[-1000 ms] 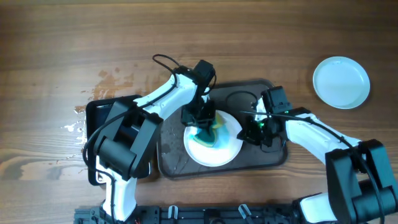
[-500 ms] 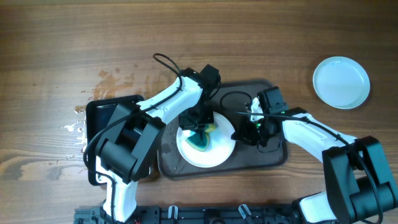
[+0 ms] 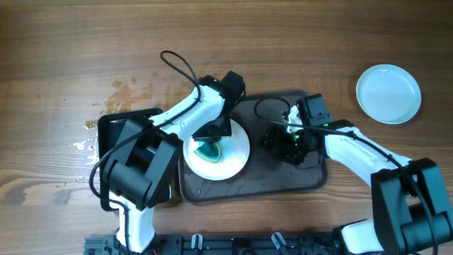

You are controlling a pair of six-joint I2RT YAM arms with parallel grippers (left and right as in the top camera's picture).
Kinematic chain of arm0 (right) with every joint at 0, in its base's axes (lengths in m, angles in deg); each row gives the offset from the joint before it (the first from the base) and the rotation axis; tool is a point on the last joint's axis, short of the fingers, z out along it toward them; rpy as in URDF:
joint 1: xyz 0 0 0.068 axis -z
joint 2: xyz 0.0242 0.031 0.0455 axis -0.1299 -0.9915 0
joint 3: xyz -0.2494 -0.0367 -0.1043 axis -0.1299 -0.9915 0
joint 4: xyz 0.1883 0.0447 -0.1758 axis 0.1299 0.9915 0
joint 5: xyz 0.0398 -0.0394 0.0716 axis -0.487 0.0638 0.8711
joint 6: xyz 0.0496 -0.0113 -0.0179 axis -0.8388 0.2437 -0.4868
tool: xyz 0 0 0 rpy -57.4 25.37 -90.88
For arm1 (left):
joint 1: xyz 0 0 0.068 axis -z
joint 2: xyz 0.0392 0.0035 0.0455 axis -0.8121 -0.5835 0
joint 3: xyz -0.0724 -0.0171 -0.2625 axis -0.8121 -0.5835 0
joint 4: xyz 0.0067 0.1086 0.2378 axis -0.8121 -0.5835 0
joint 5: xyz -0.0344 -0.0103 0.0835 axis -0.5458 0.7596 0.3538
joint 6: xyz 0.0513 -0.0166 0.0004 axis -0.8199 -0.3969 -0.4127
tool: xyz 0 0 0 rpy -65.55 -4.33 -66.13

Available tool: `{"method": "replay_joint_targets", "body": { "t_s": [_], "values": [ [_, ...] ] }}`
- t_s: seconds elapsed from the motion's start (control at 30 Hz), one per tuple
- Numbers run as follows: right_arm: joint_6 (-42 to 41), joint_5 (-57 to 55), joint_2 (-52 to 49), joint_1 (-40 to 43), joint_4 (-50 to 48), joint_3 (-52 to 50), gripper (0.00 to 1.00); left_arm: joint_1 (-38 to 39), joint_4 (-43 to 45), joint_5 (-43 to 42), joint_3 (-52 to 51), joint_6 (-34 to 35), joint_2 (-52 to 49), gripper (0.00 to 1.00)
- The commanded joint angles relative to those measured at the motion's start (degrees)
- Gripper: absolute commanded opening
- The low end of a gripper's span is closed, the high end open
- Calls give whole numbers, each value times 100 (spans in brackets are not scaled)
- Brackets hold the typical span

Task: Clean dirty plates on tray and stack at the side
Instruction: 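Scrub the last plate with the sponge while the right gripper holds it, then move the sponge back over the black tray with the left gripper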

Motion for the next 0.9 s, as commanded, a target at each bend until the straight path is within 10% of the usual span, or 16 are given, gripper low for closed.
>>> {"method": "replay_joint_targets", "body": {
  "t_s": [0.0, 0.1, 0.17, 0.2, 0.47, 0.67, 0.87],
  "values": [
    [83, -400, -173, 13, 68, -109, 72, 173, 570, -1266, -83, -90, -66, 4],
    [7, -402, -173, 13, 50, -109, 66, 435, 960, -2074, -83, -66, -66, 4],
    [-2, -402, -173, 13, 50, -109, 12, 531, 975, -2074, -83, -46, -66, 4],
    [-7, -404, -173, 13, 50, -109, 5, 540, 979, -2076, -83, 42, -66, 4],
    [-153, -472, -173, 13, 24, -109, 4, 540, 887, -2146, -31, -76, 26, 4],
    [-155, -496, -173, 13, 26, -109, 4, 520, -201, 284, 236, 258, 1064, 4],
    [-136, -514, -173, 13, 20, -109, 4, 181, -848, 975, 236, 562, 1274, 4]
  ]
}}
